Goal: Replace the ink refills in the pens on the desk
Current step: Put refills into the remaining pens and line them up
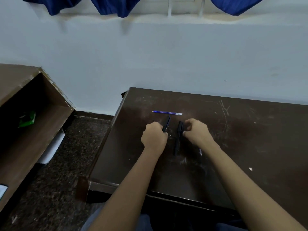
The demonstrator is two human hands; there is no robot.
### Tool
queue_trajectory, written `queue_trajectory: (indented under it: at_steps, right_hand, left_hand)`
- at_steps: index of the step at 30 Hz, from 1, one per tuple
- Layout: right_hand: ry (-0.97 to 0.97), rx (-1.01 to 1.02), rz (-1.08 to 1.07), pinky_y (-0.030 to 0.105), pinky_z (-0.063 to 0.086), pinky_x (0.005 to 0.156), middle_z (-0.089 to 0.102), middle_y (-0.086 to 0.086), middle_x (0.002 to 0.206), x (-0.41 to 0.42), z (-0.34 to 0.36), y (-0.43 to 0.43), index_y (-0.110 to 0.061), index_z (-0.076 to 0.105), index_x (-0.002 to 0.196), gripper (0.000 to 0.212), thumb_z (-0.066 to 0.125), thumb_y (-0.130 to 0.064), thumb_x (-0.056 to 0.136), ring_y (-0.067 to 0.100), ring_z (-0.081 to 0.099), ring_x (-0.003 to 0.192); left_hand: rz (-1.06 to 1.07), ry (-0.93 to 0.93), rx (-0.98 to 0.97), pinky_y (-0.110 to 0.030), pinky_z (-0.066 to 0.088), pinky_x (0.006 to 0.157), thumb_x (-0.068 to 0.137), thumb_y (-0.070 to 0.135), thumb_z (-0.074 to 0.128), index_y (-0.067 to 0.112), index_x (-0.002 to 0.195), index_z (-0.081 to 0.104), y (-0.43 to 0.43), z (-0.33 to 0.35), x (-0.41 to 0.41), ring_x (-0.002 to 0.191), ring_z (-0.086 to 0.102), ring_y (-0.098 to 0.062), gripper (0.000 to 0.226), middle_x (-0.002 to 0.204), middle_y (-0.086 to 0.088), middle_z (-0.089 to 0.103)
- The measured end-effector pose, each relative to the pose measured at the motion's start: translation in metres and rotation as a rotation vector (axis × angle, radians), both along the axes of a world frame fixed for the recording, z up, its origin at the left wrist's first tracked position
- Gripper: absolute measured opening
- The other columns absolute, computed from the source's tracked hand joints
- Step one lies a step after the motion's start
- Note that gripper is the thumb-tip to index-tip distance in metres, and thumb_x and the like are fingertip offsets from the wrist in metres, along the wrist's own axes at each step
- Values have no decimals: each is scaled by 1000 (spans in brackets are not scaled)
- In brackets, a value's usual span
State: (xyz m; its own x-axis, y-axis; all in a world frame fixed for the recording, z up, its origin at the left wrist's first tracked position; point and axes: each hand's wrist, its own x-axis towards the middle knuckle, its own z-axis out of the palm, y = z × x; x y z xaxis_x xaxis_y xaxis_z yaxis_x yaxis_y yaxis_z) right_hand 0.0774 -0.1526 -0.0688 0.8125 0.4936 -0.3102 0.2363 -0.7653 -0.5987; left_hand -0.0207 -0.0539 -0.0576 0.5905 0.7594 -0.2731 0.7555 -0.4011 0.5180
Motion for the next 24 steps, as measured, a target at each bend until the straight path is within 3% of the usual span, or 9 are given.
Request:
queue_trajectory:
  at_steps: [3,10,18,24]
  right_hand:
    - [65,-96,66,31,45,93,57,14,126,-8,-7,4,-9,43,138,54,60,-8,87,26,54,118]
    - [56,-135,156,35,39,100,32,20,145,-18,-23,5,-10,12,151,76,58,-11,91,33,41,129]
    - [34,-124,177,33,38,99,43,21,137,-15,-25,4,-6,20,149,69,56,-8,89,33,44,126]
    - [41,-141,189,34,38,100,44,21,138,-13,-25,4,-7,20,149,72,58,-11,88,33,44,127]
  left_hand:
    - [-30,37,19,-28,41,65,85,27,68,11,109,64,-7,-14,9,95,63,-23,29,109,-7,65]
    - [-159,32,50,-39,47,83,87,25,66,10,119,52,-13,-35,20,111,58,-30,38,120,-10,59]
    - [-291,-57,-54,-38,45,92,92,21,57,13,137,45,-8,-45,23,113,56,-29,48,128,-14,55]
    - [-313,-56,-41,-37,45,92,93,9,47,14,138,45,-9,-46,22,113,56,-31,46,126,-15,56]
